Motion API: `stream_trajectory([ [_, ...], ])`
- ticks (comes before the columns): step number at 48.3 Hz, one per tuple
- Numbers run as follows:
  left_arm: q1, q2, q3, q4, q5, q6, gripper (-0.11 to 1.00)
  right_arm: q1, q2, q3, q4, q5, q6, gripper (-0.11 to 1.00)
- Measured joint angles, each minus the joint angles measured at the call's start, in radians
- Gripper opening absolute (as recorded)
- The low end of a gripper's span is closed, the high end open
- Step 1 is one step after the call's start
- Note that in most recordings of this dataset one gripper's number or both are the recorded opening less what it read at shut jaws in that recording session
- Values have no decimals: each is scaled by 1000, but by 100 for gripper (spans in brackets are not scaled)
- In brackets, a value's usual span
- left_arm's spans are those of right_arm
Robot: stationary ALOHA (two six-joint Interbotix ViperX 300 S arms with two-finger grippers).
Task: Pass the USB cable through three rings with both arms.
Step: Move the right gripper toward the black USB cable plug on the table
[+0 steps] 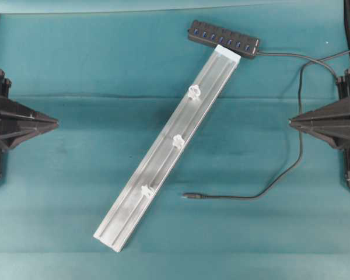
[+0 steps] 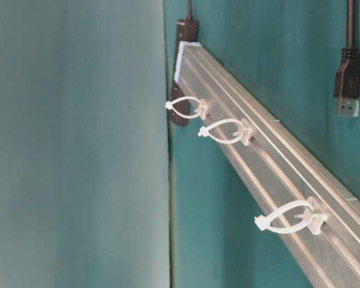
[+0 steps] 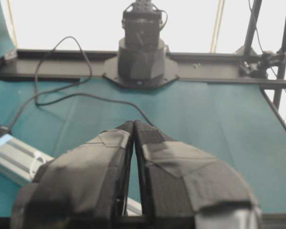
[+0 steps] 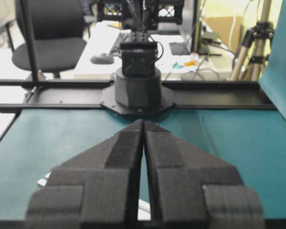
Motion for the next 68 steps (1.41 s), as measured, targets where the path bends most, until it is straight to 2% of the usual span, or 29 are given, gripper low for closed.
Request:
stream_trajectory([
  [2,0,5,0,3,0,-3,13,-2,3,-2,0,0,0,9],
  [7,0,20,-32,8,-3,-32,-1,-15,29,-5,28,0,2,0],
  [14,-2,44,-86,12,12,-41,-2,-18,97,-17,103,34,52,0],
  [17,-2,63,-112,12,46,-46,-2,-18,121,-29,115,75,80,0],
  [29,-14,144,-179,14,94,-51,-2,-12,221,-130,121,362,189,0],
  [35,-26,187,-202,14,98,-49,-2,-5,267,-169,123,454,229,0],
  [48,-55,267,-235,14,104,-51,-2,28,434,-253,123,632,235,0],
  [55,-66,291,-244,15,132,-51,-2,38,563,-351,123,756,235,1],
  [61,-66,301,-245,15,138,-51,-2,46,652,-437,117,839,230,8],
  [64,-64,305,-245,14,138,-54,-2,46,695,-483,114,873,229,18],
  [68,-66,310,-245,14,140,-63,-2,48,741,-526,112,902,229,37],
])
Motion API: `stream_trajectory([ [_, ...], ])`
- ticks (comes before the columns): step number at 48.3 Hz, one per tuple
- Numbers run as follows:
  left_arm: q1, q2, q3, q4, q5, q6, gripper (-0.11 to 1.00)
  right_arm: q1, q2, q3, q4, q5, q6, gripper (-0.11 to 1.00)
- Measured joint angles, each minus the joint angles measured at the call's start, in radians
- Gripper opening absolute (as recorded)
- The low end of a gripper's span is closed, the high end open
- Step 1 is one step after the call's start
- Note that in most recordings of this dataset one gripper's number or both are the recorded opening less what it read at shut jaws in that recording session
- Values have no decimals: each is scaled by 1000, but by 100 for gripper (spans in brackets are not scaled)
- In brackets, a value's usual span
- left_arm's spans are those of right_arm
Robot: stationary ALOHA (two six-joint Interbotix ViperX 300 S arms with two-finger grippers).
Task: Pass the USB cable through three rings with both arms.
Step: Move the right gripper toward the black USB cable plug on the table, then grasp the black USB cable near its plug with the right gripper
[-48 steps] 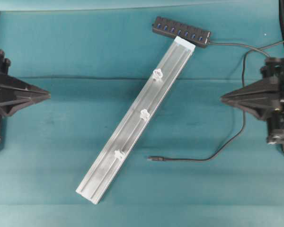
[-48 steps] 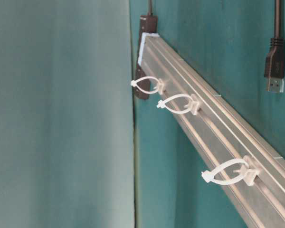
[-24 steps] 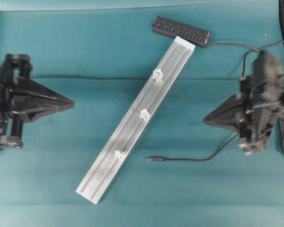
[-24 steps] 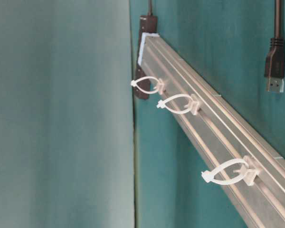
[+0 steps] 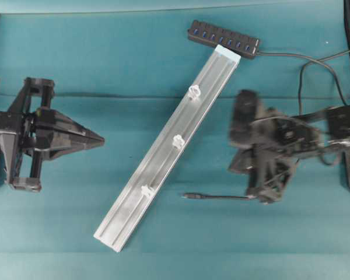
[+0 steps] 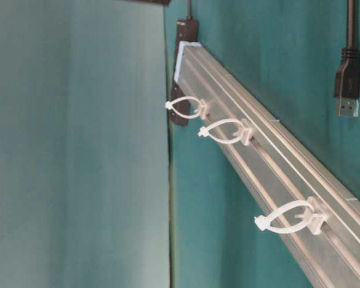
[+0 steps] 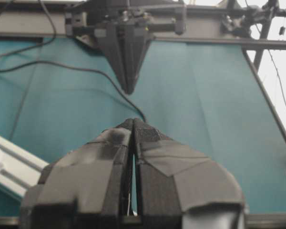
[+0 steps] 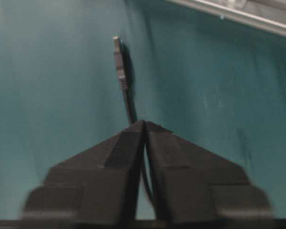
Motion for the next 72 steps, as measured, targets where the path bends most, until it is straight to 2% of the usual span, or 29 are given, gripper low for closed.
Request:
stream_trajectory([
  [8,0,2,-2,0,0,-34,-2,2,86,-38,-3,48,0,81],
  [10,-2,2,-2,0,2,-38,-2,5,107,-43,-3,60,0,83],
  [18,-6,2,0,0,25,-43,-2,18,176,-61,-3,81,0,82],
  [30,-8,-14,-2,2,52,-43,-2,61,249,-81,-9,43,0,81],
  [51,-8,-55,5,0,83,-46,-2,103,397,-166,-81,37,-32,79],
  [62,-8,-84,8,0,129,-46,-2,112,422,-178,-91,51,-64,79],
  [72,-8,-109,11,2,135,-46,-2,110,423,-176,-91,63,-66,79],
])
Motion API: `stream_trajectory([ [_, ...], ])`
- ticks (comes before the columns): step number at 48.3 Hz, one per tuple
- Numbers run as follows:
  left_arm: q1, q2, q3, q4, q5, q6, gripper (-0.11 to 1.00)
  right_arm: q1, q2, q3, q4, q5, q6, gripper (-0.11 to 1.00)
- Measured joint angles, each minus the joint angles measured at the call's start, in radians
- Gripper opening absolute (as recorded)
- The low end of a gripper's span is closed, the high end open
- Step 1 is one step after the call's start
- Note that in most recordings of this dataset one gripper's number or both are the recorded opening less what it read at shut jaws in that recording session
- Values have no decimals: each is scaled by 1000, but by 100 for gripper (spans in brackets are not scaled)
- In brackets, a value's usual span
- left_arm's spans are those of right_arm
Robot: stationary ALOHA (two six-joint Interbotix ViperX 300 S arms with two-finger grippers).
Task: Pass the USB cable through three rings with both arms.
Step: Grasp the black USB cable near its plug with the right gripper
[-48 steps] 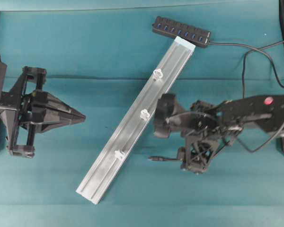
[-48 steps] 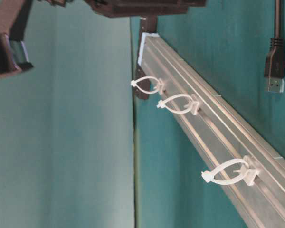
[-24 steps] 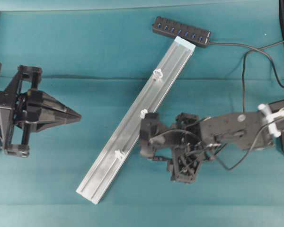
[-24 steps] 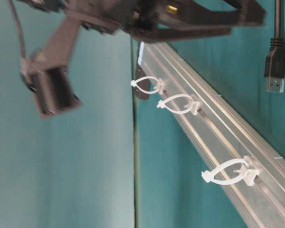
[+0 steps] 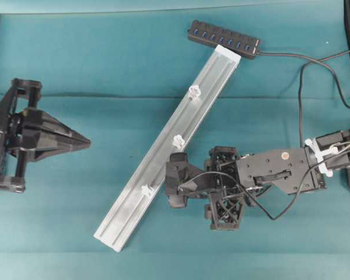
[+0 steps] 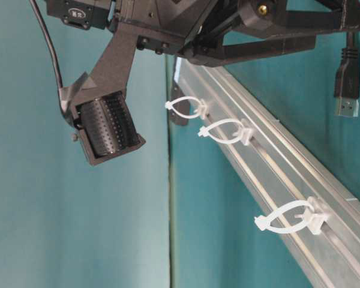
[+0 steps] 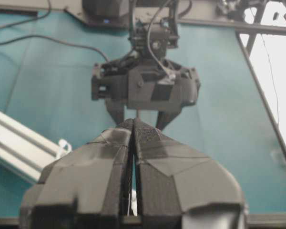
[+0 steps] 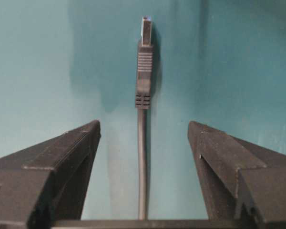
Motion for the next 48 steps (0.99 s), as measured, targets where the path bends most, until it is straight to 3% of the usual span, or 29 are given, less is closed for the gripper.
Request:
stream_trajectory([
  [35,0,-63,0,0,-11,0,-2,2,44,-3,0,15,0,78],
  [48,-2,-66,0,0,-11,-2,-2,0,51,-11,23,21,0,61],
])
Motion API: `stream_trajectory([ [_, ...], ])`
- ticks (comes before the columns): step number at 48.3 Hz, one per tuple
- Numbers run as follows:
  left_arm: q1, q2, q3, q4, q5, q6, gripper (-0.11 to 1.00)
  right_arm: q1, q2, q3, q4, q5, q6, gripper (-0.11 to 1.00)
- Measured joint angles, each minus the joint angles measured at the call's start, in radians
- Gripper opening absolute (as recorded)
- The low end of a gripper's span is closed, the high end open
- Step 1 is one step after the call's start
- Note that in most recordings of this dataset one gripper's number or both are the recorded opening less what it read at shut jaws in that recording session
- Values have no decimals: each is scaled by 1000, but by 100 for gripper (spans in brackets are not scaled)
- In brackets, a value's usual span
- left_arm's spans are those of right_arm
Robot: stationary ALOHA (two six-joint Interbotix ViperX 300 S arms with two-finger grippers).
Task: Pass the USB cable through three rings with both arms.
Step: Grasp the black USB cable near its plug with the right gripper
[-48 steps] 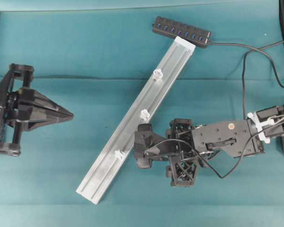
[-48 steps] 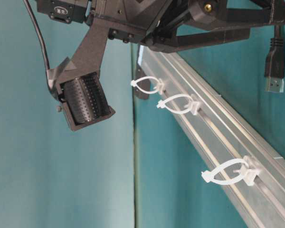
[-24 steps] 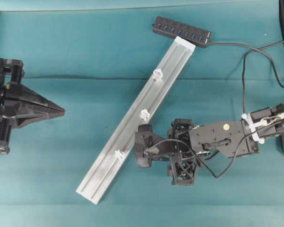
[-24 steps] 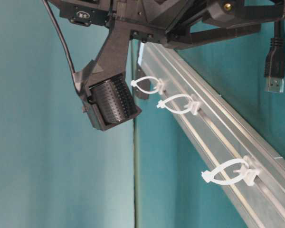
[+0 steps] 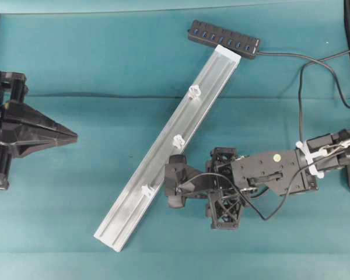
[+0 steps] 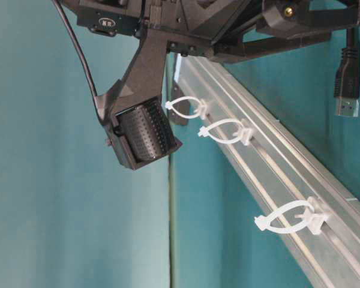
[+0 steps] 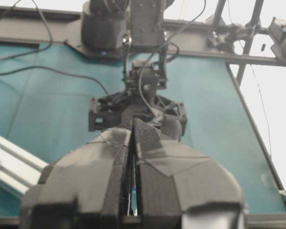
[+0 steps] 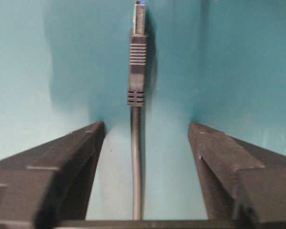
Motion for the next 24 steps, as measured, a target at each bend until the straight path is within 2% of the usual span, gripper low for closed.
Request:
stream_trajectory([
  [10,2,-2,0,-2,0,0,-2,0,5,-6,41,15,2,50],
  [24,0,-2,0,-2,0,0,-2,3,5,-8,49,32,0,34],
])
